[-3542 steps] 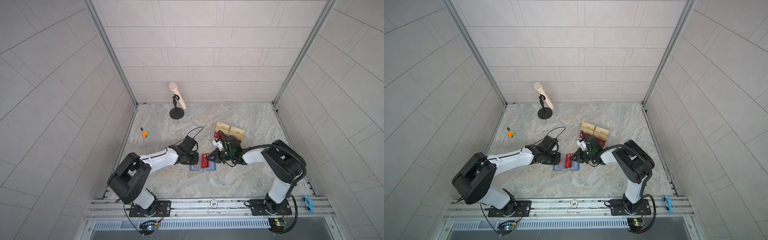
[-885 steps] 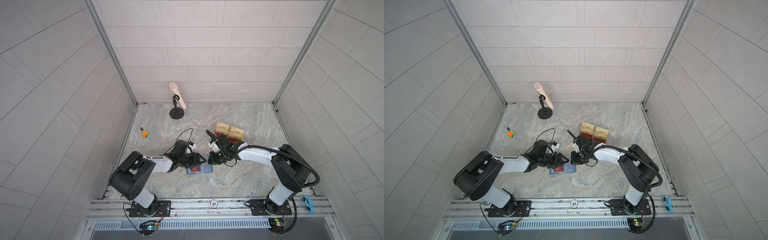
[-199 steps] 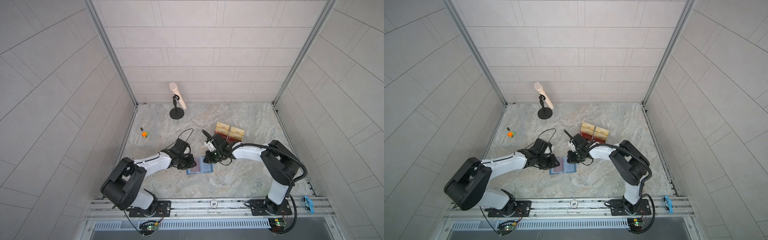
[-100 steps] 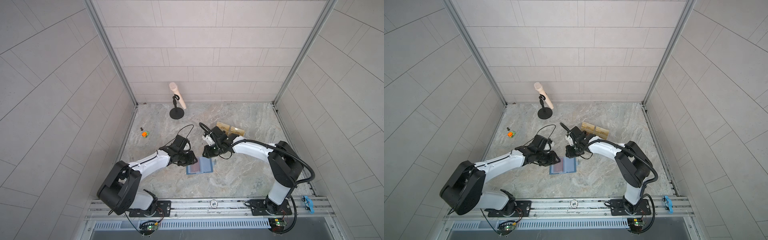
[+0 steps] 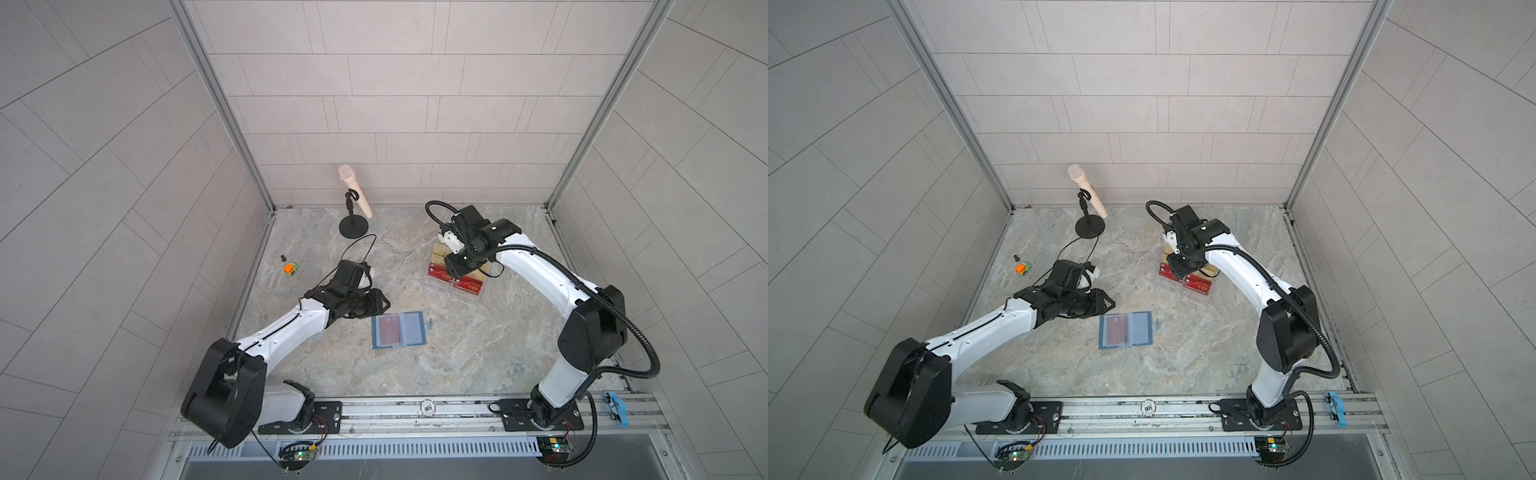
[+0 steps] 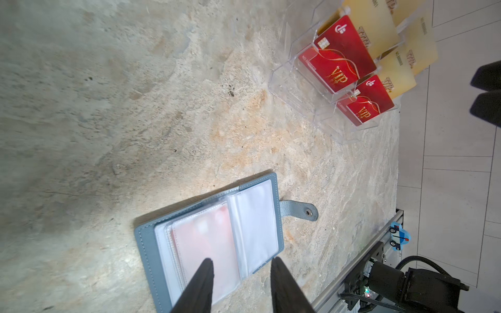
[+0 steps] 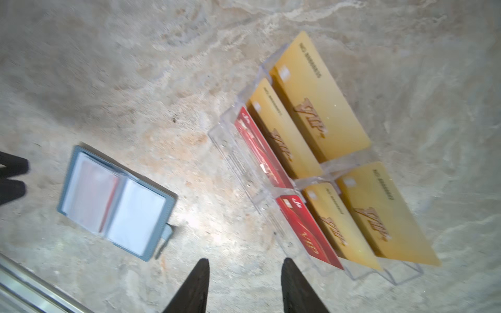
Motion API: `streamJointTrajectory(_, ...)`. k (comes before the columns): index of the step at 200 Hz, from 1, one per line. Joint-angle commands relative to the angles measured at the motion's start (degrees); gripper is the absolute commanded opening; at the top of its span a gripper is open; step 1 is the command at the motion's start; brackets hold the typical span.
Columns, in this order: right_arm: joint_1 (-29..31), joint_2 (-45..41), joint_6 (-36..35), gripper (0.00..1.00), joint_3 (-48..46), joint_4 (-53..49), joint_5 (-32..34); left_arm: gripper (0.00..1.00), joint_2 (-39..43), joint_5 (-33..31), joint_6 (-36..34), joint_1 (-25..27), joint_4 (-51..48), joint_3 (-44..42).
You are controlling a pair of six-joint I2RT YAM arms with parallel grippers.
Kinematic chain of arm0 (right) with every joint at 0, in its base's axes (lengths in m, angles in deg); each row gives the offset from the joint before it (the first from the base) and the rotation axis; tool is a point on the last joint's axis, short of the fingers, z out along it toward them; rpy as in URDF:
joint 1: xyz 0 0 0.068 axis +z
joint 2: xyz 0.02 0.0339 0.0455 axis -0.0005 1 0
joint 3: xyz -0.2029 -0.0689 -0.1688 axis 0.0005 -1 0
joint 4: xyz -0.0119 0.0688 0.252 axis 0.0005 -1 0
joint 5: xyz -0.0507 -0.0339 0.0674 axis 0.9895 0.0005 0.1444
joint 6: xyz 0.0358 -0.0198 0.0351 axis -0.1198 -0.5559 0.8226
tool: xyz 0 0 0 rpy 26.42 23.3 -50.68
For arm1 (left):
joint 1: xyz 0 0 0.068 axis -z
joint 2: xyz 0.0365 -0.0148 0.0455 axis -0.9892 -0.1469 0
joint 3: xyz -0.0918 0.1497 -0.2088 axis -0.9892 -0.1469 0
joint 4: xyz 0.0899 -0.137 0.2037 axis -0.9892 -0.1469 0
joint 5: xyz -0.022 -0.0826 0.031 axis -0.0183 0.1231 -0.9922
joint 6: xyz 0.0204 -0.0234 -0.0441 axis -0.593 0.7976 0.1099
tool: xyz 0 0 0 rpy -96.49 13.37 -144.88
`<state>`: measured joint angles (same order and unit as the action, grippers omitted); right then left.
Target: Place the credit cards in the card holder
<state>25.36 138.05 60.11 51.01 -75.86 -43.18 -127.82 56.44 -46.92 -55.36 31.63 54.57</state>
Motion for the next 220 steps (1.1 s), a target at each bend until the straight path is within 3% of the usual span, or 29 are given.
streamJointTrajectory(1, 0.2, 2.7, -8.5, 0.47, 1.6, -6.5, 5.8, 0.4, -1.5, 1.9, -2.5, -0.5, -0.3, 1.6)
streamJointTrajectory(76, -3.8, 9.8, -15.1, 0.47, 5.1, -6.6, 7.1, 0.4, -2.0, 3.3, -2.2, -1.5, 1.2, 0.1)
streamJointTrajectory(129, -4.3, 12.7, -15.7, 0.47, 6.1, -5.7, 4.8, 0.39, -2.2, 3.4, -2.6, -2.1, 0.0, 0.4)
streamJointTrajectory(220, -4.3, 14.5, -17.0, 0.42, 3.6, -4.6, 7.7, 0.4, -1.7, 2.9, -3.5, -2.3, -1.6, 0.5)
